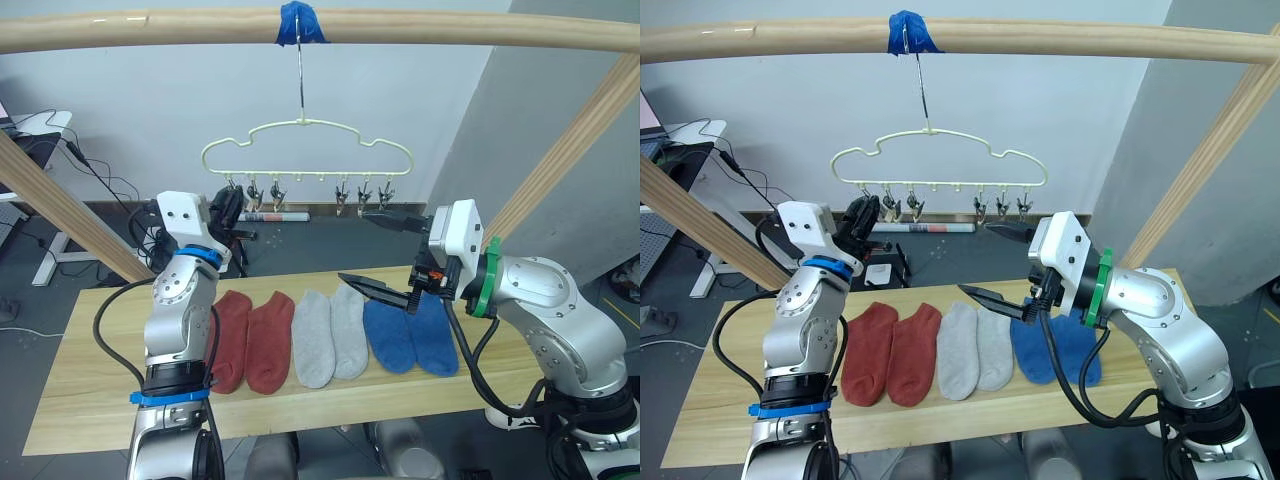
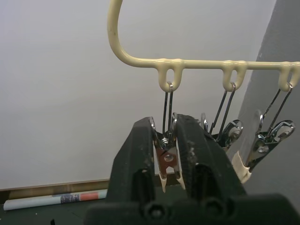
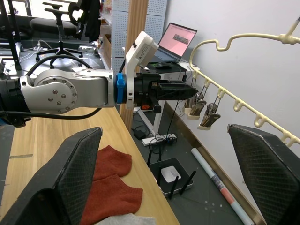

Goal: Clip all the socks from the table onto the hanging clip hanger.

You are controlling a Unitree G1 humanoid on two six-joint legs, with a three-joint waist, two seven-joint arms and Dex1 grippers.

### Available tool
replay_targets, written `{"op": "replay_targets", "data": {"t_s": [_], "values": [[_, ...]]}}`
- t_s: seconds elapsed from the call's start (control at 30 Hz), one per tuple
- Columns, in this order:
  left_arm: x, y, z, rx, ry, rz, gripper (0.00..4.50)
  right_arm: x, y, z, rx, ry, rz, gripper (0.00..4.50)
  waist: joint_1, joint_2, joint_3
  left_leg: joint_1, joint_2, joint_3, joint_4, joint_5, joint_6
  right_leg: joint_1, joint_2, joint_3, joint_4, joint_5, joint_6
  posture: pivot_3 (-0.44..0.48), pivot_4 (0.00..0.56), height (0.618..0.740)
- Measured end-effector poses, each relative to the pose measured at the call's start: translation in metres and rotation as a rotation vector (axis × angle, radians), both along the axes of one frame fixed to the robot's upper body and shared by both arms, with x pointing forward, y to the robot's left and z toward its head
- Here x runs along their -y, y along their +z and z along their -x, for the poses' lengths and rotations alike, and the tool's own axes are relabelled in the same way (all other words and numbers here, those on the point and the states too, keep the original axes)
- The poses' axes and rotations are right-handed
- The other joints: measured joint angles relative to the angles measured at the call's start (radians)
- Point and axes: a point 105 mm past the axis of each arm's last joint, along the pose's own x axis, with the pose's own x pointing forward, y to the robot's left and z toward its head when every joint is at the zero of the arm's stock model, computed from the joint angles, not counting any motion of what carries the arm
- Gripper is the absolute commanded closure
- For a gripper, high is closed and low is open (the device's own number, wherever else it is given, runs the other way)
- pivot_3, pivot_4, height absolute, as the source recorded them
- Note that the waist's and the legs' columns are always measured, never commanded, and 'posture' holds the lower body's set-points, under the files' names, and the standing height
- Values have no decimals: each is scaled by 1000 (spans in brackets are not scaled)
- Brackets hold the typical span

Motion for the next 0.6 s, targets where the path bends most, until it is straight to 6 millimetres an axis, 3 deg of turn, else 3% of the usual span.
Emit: {"op": "replay_targets", "data": {"t_s": [0.27, 0.6], "values": [[0, 1, 1, 6, 2, -8, 4499, 6, -12, -1, -34, -30, 20, 0, 0, 0, 0, 0, 0, 0, 0, 0, 0, 0, 0, 0, 0, 0, 0, -232, 222, 740], [-10, 6, 14, 18, 8, -112, 4499, 75, -117, -49, -234, -566, 160, 0, 3, 0, 11, 0, 0, 0, 0, 0, 0, 0, 0, 1, -1, 0, 0, -189, 251, 740]]}}
